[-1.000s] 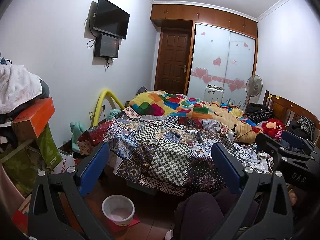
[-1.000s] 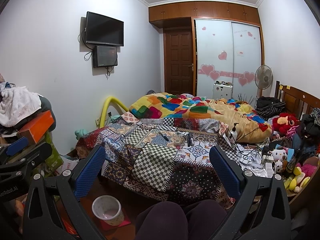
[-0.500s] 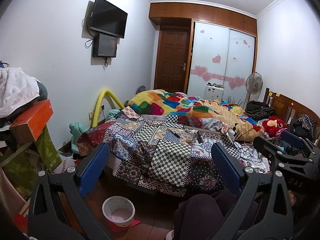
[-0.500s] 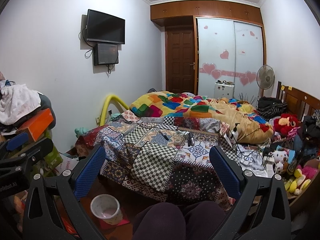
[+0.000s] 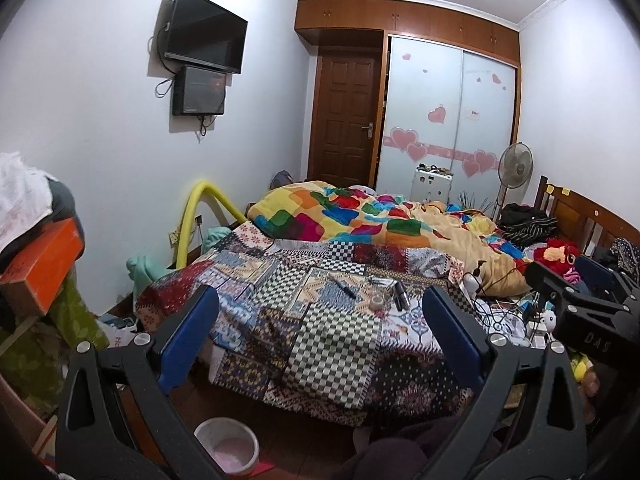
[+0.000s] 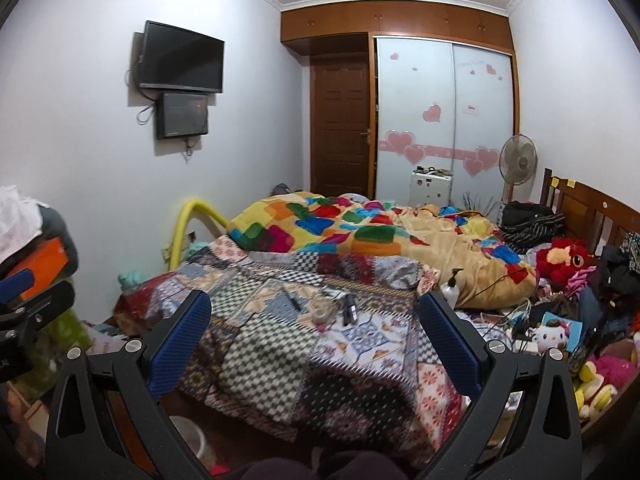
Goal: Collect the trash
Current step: 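Move both tools down toward the small items on the quilt, then grasp the black Sharpie marker with the left tool while the right tool grasps the purple-and-black cylinder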
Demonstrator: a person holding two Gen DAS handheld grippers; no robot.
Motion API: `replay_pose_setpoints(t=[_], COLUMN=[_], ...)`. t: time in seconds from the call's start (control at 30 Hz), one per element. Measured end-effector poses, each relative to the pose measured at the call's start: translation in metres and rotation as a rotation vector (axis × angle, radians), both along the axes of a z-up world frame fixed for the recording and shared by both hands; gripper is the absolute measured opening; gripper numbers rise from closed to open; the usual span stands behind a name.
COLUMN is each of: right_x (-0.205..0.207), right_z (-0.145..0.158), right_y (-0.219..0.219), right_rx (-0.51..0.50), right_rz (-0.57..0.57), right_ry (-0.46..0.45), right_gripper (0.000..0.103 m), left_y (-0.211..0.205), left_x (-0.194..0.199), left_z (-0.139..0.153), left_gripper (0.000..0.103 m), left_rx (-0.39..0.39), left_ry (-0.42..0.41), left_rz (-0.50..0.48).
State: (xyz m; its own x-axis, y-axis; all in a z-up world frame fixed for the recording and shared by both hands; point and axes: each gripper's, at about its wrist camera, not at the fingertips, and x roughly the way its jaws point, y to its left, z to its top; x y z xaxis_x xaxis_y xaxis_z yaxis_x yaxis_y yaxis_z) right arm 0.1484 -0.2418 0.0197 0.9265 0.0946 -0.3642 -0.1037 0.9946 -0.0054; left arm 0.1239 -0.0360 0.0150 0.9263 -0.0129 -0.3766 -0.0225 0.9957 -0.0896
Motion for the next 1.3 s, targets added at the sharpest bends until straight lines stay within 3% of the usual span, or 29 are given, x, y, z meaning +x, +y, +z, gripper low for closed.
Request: replay_pose_setpoints(t=[0.4,0.57,0.73,0.9,1.07,1.17,1.3], right_x=[0.105,0.147,0.194,0.237,0.281,0.303,0.327], right_z=[-0.021,-0.044,-0.078,-0.117,-0.158,-0.182,-0.207], right_y=[-0.043,-0.057,-0.069,-0.078,-0.086,-0.086,-0.084], right_rx=[-0.045,-0.063,-0.063,-0.047,0.035,0.072,0.104], right_rz=[-0.07,-0.059,-0.024,0.014,0.064,0.089,0.108], right_ry=[0.048,0.096,0.192,0.309,0.44,0.503,0.563], right_gripper=[0.103,0.103,0.102,0.087,0.062,0.051,0.047], left_y=[-0.031,-0.043,-0.059,-0.065,-0.068,-0.072,-0.072], left_x=[0.149,0.213,0.274,0.331,0.386,0.412,0.447], left_z=[-0.014,-0.042,-0.084,-0.127,-0.175,-0.199,-0.233], left_gripper=[0.102,0.097,0.095,0.086,0.057,0.055,0.055], left_rx=[-0.047,-0.052,0.002,-0.011,-0.036,-0.03,-0.062], left_ry=[0.065,0.128,0.207,0.297,0.398,0.44,0.526], left_rz=[-0.044,-0.059,-0.064,-0.092,-0.126,-0.133,-0.135])
